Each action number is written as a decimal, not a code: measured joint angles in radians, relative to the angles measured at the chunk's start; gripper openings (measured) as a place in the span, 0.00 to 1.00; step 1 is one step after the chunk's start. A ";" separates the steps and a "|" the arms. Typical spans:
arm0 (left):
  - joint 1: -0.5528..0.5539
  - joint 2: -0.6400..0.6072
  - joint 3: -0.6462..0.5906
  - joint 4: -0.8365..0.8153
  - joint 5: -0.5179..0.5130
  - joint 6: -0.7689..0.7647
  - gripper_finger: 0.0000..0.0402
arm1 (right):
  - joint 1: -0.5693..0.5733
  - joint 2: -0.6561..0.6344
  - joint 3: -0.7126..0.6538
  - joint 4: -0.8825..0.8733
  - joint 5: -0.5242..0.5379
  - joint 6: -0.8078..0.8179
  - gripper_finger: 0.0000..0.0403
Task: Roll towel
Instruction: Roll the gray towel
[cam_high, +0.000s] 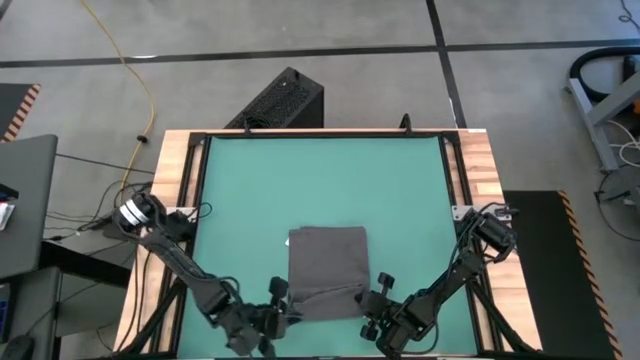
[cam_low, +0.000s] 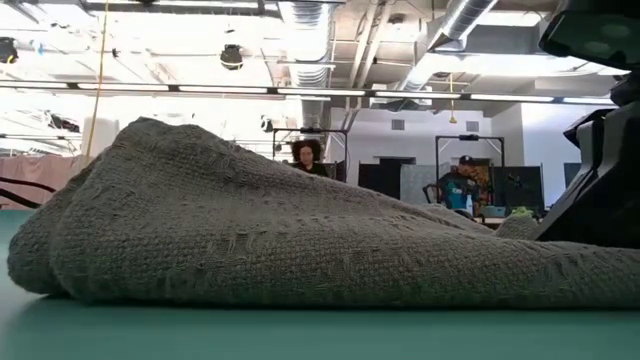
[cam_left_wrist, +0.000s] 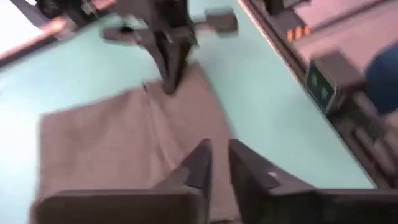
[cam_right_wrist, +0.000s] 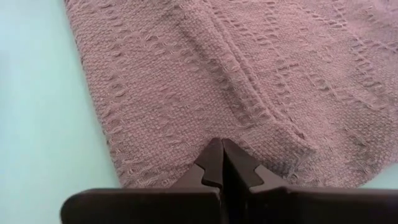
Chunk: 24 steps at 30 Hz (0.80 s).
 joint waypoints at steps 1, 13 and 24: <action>0.009 0.015 0.000 -0.001 0.022 -0.002 0.06 | 0.000 0.000 0.000 0.000 0.000 0.000 0.05; 0.075 0.177 -0.001 0.054 0.068 0.005 0.00 | 0.000 0.000 0.000 -0.002 -0.016 0.000 0.05; 0.120 0.250 0.001 0.032 0.149 -0.133 0.00 | 0.060 -0.018 0.182 -0.207 0.094 -0.337 0.12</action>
